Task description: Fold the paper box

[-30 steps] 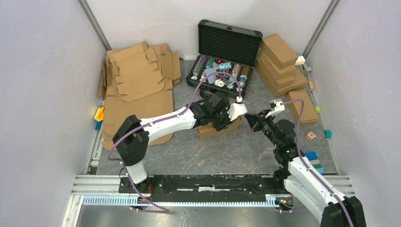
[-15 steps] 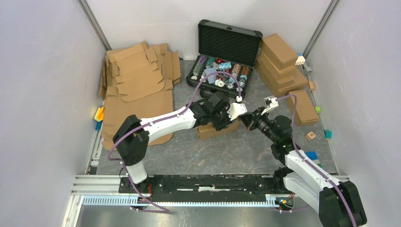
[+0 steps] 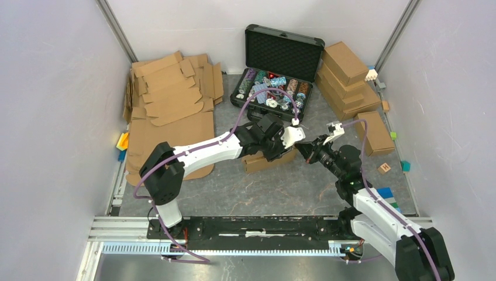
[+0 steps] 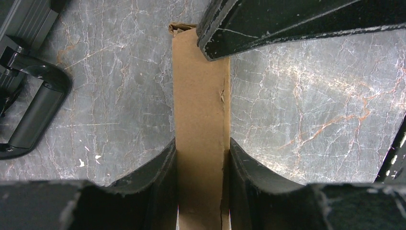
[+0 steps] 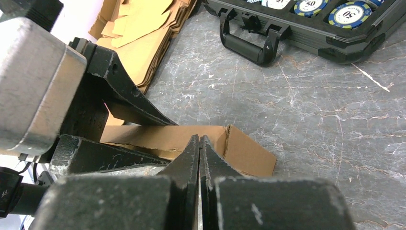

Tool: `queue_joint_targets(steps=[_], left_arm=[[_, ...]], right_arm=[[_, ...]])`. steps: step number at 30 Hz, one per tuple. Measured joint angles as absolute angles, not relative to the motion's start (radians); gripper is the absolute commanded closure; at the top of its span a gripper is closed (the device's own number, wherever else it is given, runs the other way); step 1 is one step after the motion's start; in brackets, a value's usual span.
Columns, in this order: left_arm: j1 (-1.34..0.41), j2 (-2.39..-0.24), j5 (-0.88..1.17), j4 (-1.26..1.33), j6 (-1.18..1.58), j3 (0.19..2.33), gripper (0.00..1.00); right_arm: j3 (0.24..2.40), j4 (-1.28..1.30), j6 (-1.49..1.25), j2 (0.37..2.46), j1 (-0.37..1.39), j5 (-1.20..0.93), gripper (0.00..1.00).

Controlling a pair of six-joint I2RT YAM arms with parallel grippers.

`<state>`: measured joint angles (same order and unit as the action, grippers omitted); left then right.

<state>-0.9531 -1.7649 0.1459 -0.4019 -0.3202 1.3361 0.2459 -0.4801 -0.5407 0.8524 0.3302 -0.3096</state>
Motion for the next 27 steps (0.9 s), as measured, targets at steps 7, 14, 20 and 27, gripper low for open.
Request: queue_joint_targets(steps=[7, 14, 20, 27], left_arm=[[-0.95, -1.765, 0.146, -0.399, -0.315, 1.336, 0.65], [-0.95, -1.766, 0.153, -0.399, -0.315, 1.336, 0.65], [-0.95, -1.766, 0.159, -0.4, -0.315, 1.336, 0.65], [-0.95, -1.767, 0.159, -0.399, -0.315, 1.336, 0.65]], right_arm=[[0.244, -0.497, -0.542, 0.865, 0.33, -0.31, 1.0], [0.321, -0.369, -0.525, 0.848, 0.33, -0.306, 1.0], [0.376, -0.323, -0.515, 0.838, 0.33, -0.283, 1.0], [0.308, -0.382, -0.519, 0.886, 0.329, -0.285, 1.0]])
